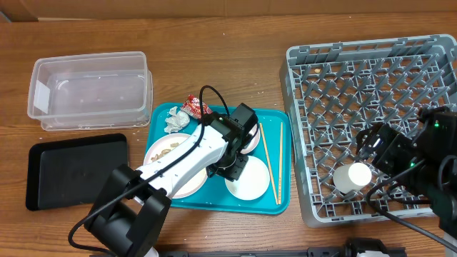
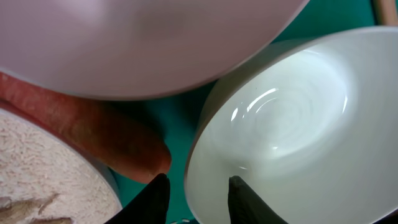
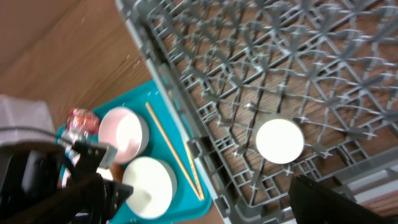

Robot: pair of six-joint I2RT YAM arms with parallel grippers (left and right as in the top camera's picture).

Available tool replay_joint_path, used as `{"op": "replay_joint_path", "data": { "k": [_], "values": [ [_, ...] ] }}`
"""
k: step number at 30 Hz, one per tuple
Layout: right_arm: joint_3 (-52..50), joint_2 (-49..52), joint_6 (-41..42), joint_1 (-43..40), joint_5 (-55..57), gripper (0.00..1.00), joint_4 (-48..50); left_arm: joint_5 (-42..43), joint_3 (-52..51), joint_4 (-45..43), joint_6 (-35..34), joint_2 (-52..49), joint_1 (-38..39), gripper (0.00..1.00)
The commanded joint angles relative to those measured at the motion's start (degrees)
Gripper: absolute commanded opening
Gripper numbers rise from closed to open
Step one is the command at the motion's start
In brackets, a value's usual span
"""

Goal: Sort waste into correct bins and load items into the dishwasher

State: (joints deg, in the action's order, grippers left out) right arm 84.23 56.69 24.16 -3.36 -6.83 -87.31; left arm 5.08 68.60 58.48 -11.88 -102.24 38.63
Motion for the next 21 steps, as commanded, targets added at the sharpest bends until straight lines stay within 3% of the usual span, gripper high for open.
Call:
{"op": "replay_joint_path", "data": {
  "k": [1, 3, 4, 5, 8, 15, 21],
  "values": [
    [0.00, 0.76, -7.98, -0.24, -7.15, 0.96, -1.09, -2.10, 2.08, 2.45, -1.95, 1.49, -0.61, 0.38],
    [-0.81, 1.49, -9.94, -0.13, -8.28, 0.94, -2.32, -3.02, 5.09, 4.55, -2.56, 3.54, -1.18, 0.45],
    [-1.14, 1.81, -10.67, -0.13, -8.28, 0.93, -2.95, -3.19, 6.71, 5.46, -2.54, 4.61, -1.42, 0.50],
    [-1.64, 2.34, -12.35, -0.13, -8.28, 0.91, -4.07, -3.37, 10.38, 7.78, -2.51, 6.91, -1.88, 0.63],
    [-1.66, 2.14, -15.69, -0.15, -8.28, 0.91, -4.31, -5.62, 16.74, 12.04, -2.54, 10.03, -2.60, 0.75],
    [-1.64, 1.51, -18.88, -0.13, -12.11, 0.95, -4.26, -10.73, 31.93, 24.76, -5.57, 15.28, -8.11, 0.78],
    [-1.66, 1.51, -19.71, 1.42, -13.46, 0.94, -3.85, -10.84, 39.08, 29.00, -10.23, 22.25, -19.28, 0.84]
  ]
}}
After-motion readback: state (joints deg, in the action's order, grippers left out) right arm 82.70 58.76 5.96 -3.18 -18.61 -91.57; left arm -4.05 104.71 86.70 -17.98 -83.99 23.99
